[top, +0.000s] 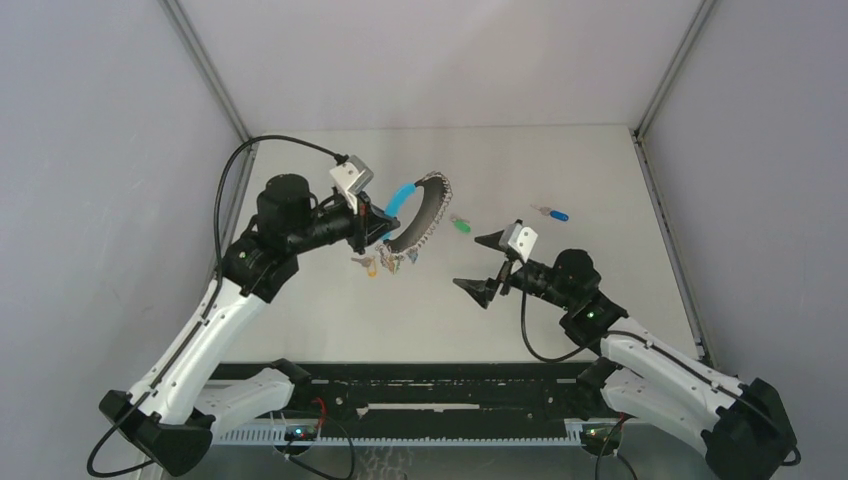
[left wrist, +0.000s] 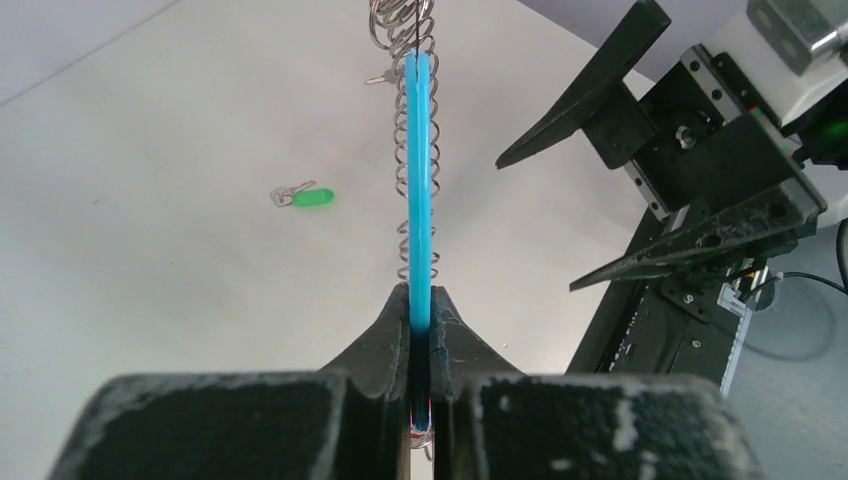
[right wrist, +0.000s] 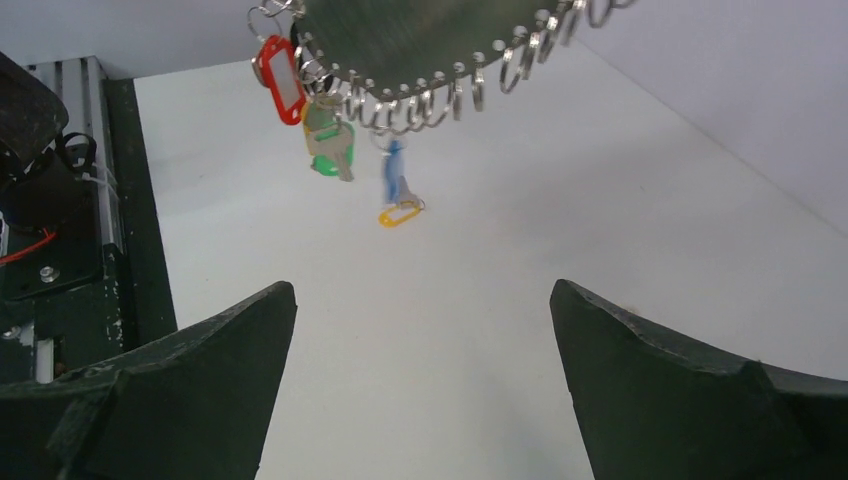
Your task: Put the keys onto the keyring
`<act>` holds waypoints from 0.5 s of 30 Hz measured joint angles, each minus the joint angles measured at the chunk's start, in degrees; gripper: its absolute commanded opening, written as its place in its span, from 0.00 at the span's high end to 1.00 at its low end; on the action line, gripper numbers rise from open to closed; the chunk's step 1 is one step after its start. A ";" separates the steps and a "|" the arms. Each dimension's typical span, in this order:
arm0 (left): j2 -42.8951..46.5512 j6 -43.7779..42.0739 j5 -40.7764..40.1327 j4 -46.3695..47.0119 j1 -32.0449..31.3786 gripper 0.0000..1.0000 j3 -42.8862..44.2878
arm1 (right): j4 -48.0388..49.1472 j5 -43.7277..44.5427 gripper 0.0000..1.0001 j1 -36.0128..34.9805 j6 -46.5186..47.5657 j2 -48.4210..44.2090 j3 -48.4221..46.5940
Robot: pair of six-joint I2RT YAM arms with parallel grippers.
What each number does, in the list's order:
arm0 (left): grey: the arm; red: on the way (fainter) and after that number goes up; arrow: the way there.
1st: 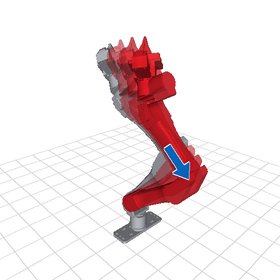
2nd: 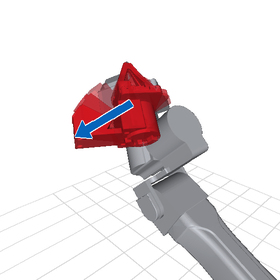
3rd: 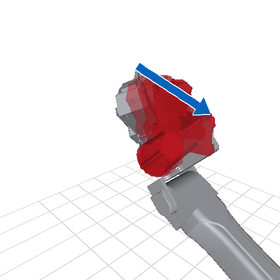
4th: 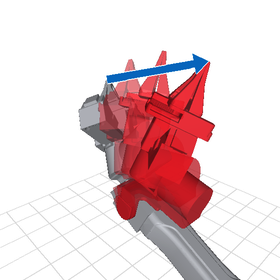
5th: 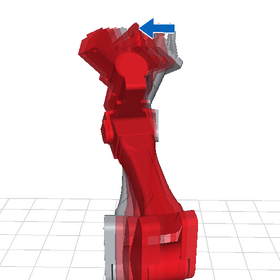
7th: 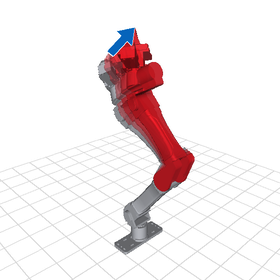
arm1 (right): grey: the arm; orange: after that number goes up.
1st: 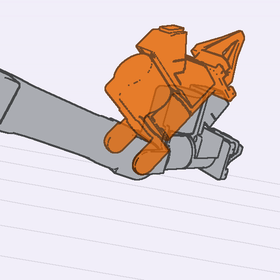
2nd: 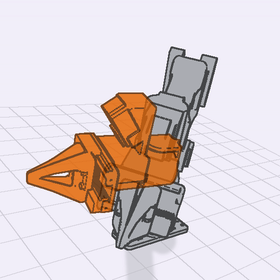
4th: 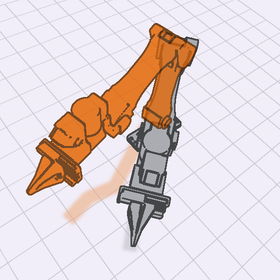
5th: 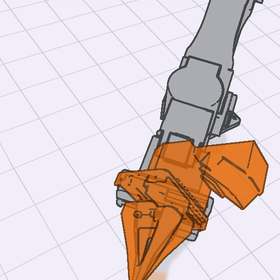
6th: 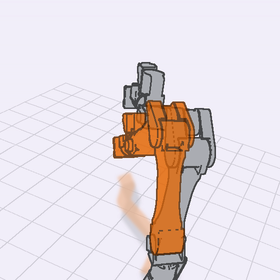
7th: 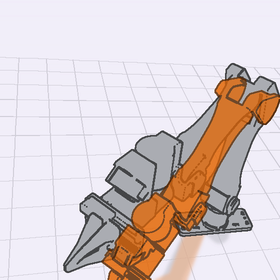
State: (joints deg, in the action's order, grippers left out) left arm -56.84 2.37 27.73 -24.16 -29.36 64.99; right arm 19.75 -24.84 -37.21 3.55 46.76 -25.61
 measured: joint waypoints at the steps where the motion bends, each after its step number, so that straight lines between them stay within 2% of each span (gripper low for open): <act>1: -0.17 -0.28 0.07 -0.57 0.00 1.00 0.55 | 1.57 0.26 0.03 -0.87 1.01 1.20 0.00; 4: -0.15 -0.48 0.15 -1.18 0.04 1.00 0.90 | 5.53 1.53 0.08 -3.41 3.74 4.44 0.00; 6: -0.15 -0.46 0.15 -1.73 0.07 1.00 0.90 | 7.80 2.58 0.15 -4.72 5.25 6.29 0.00; 10: -0.15 -0.37 0.33 -2.12 0.28 1.00 0.90 | 13.00 4.87 0.35 -6.58 7.80 10.03 0.04; 15: 0.22 -0.33 1.18 -2.01 0.66 1.00 0.79 | 18.93 6.54 0.47 -7.76 8.28 13.40 0.04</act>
State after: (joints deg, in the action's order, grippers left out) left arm -56.62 2.04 28.91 -26.17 -28.71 65.78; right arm 38.68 -18.31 -44.97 11.84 60.16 -25.56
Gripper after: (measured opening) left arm 0.068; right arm 0.592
